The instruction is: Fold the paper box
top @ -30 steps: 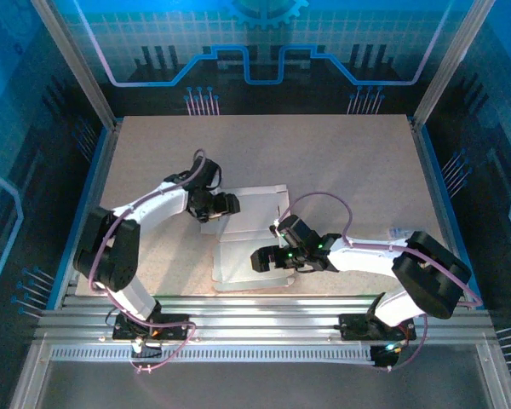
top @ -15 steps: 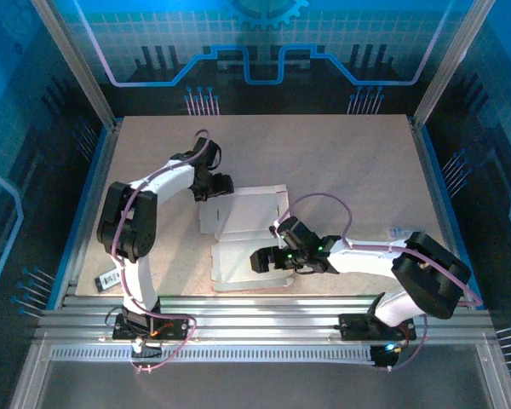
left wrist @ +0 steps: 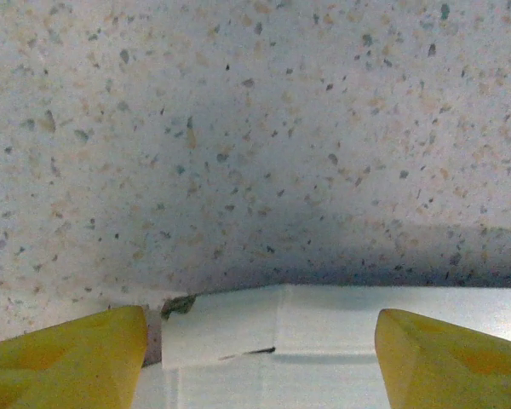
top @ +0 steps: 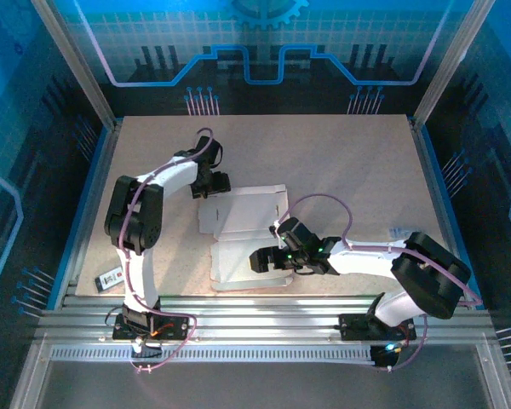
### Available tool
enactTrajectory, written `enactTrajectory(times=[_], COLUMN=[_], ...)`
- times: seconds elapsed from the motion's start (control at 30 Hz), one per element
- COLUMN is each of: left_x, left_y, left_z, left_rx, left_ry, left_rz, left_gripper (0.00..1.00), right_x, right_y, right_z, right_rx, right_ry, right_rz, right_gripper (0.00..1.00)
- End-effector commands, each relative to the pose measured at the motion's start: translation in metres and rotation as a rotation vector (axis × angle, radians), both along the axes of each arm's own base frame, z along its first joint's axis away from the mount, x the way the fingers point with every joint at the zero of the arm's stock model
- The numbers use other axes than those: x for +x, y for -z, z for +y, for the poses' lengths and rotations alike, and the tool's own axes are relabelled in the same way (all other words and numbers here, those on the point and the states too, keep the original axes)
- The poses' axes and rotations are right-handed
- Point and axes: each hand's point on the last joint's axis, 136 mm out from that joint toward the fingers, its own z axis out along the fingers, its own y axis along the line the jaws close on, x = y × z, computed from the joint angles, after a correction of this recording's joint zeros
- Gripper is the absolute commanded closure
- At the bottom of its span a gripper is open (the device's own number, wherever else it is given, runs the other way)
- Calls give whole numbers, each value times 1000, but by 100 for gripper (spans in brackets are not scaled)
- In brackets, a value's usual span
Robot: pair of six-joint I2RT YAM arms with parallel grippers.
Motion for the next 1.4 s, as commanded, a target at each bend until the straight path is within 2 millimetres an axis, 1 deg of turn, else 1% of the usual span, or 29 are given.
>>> enactTrajectory(times=[0.0,0.13,0.4,0.5,0.63,0.8,1.07,1.37], left_x=[7,10,9,10,9,10,18,23], left_y=[4,0,-28,-35,-41,-35,-28,-11], left_z=[3,-3,-14,-16,-23,-33,-49,-65], left_rx=[-13,-67,-137,-150,-169,-173,-173,-187], left_ry=[4,22,46,44,59,81,118,140], left_rz=[4,-12,-52,-63,-71,-63,-80,-50], left_gripper=[28,29,31,32,34,34,34,34], right_x=[-19,-20,-22,-22,-23,-24,-26,-25], right_y=[27,27,37,40,42,43,46,46], right_z=[-17,-17,-17,-16,-15,-15,-18,-18], right_rx=[-86,-86,-98,-99,-101,-104,-118,-125], right_ry=[-1,0,-3,-3,-4,-4,-8,-13], right_rz=[75,72,91,96,99,101,106,106], right_gripper=[0,0,0,0,0,0,0,0])
